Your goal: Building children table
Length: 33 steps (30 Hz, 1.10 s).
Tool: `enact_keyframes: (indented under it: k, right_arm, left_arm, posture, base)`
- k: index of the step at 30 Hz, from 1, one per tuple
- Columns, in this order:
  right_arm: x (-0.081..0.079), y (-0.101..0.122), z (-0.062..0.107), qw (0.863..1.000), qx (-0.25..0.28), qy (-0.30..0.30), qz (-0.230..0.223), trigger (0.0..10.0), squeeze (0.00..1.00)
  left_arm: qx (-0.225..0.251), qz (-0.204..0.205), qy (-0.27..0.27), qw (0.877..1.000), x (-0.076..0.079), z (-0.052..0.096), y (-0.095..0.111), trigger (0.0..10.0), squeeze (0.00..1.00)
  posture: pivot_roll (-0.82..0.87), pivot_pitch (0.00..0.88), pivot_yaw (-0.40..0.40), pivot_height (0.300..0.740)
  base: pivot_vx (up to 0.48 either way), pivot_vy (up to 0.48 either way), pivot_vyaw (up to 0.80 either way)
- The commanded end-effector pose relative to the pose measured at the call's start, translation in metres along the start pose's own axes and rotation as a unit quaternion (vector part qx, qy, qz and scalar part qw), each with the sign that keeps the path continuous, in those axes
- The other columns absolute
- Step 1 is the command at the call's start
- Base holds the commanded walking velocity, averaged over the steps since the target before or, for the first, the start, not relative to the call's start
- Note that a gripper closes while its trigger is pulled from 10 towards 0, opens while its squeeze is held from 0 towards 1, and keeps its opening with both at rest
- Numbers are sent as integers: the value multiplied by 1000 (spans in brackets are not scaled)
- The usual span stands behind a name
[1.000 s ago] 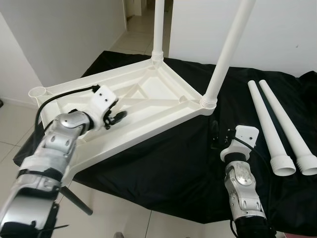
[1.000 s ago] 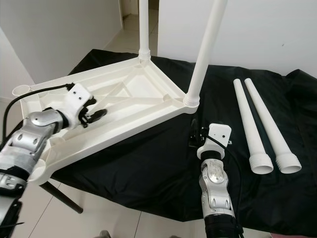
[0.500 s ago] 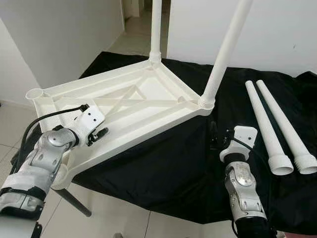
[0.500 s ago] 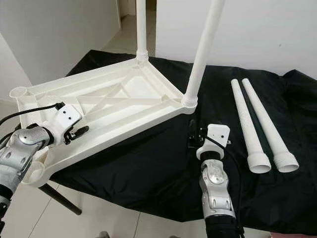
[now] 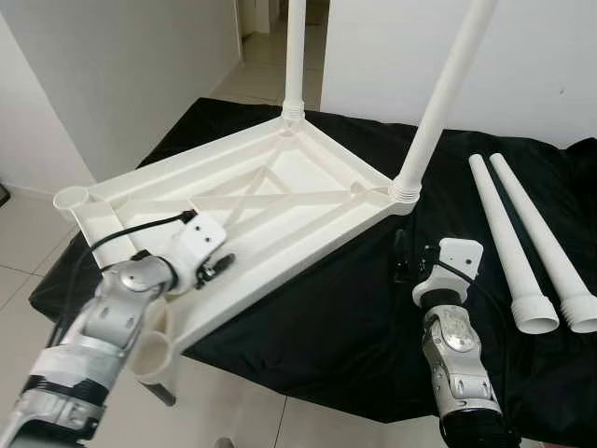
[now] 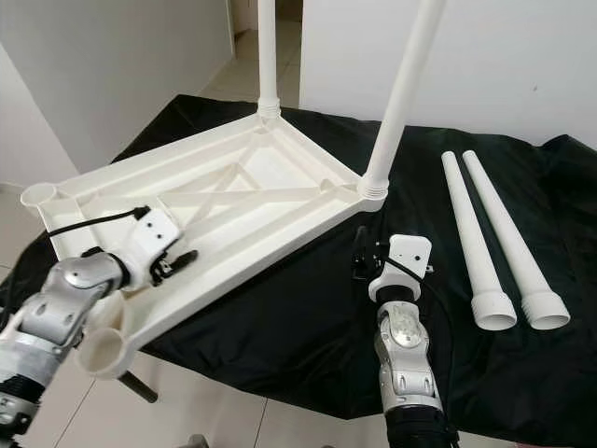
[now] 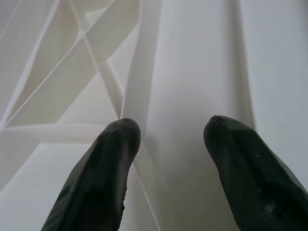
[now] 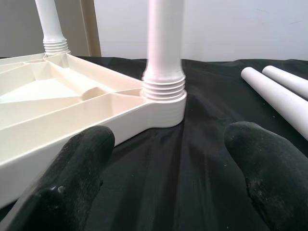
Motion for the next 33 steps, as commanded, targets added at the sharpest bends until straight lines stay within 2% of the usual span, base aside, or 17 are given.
enact_keyframes:
  k: [1,5,8,13,14,15,16,17,18,19,20,22,24,26,29,33]
  right_arm:
    - [0,-3,2,1000,-3,-2,-1,10000,0]
    - [-1,-4,2,1000,-3,-2,-2,10000,0]
    - [-3,-4,3,1000,-4,-2,-3,10000,0]
    - [-2,-6,4,1000,-5,-4,-4,10000,0]
    - [-1,-6,3,1000,-6,-5,-4,10000,0]
    - [-1,-6,3,1000,-6,-5,-4,10000,0]
    - [0,-6,3,1000,-6,-6,-3,10000,0]
    - [0,-6,3,1000,-6,-6,-3,10000,0]
    - [1,-6,2,1000,-5,-7,-3,10000,0]
    - [1,-6,2,1000,-5,-7,-3,10000,0]
    - [1,-5,1,1000,-5,-8,-2,10000,0]
    - [0,-5,-2,1000,-4,-6,-2,10000,0]
    - [-1,-5,-2,1000,-4,-5,-2,10000,0]
    - [-2,-5,-3,1000,-4,-4,-2,10000,0]
    - [-4,-4,-6,1000,-2,3,-1,10000,0]
    - [-5,-3,-7,1000,0,7,0,10000,0]
  left_arm:
    - [-2,14,-69,998,28,-5,-1,10000,0]
    - [-1,15,-69,998,30,-6,1,10000,0]
    - [13,26,-66,997,27,-5,10,10000,0]
    - [29,31,-50,998,12,0,17,10000,0]
    - [39,20,-41,998,2,6,19,10000,0]
    - [39,20,-41,998,2,6,19,10000,0]
    - [49,19,-31,998,-9,11,22,10000,0]
    - [49,19,-31,998,-9,11,22,10000,0]
    - [60,23,-18,998,-23,17,25,10000,0]
    - [60,23,-18,998,-23,17,25,10000,0]
    - [67,29,1,997,-39,24,26,10000,0]
    - [54,33,36,997,-63,30,18,10000,0]
    - [45,32,48,997,-68,31,14,10000,0]
    - [32,30,53,998,-71,31,8,10000,0]
    - [-7,6,47,999,-64,25,-12,10000,0]
    - [-17,-6,39,999,-58,23,-20,10000,0]
  posture:
    - [-25,0,9,740]
    - [-24,0,14,740]
    - [-23,0,19,740]
    - [-23,0,20,740]
    - [-20,0,19,740]
    - [-20,0,19,740]
    - [-16,0,16,740]
    - [-16,0,16,740]
    - [-15,0,15,740]
    - [-15,0,15,740]
    - [-11,0,13,740]
    - [-8,0,11,740]
    - [-7,0,12,740]
    - [-7,0,11,740]
    - [-5,0,7,740]
    - [-5,0,7,740]
  base:
    - [0,0,0]
    - [0,0,0]
    - [0,0,0]
    - [0,0,0]
    - [0,0,0]
    - [0,0,0]
    - [0,0,0]
    - [0,0,0]
    - [0,0,0]
    - [0,0,0]
    - [0,0,0]
    - [0,0,0]
    - [0,0,0]
    - [0,0,0]
    - [0,0,0]
    - [0,0,0]
Point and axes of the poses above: a point about 5 cm out from each wrist's last joint towards the gripper, its own z axis pointing back from the gripper into the wrist, its own y axis along the axis of the wrist's last joint, x = y × z, the point moved 5 cm from there along -z, pointing out of the wrist towards the gripper, and after that the axes turned 6 degrees about -z, right-handed, at the moved point
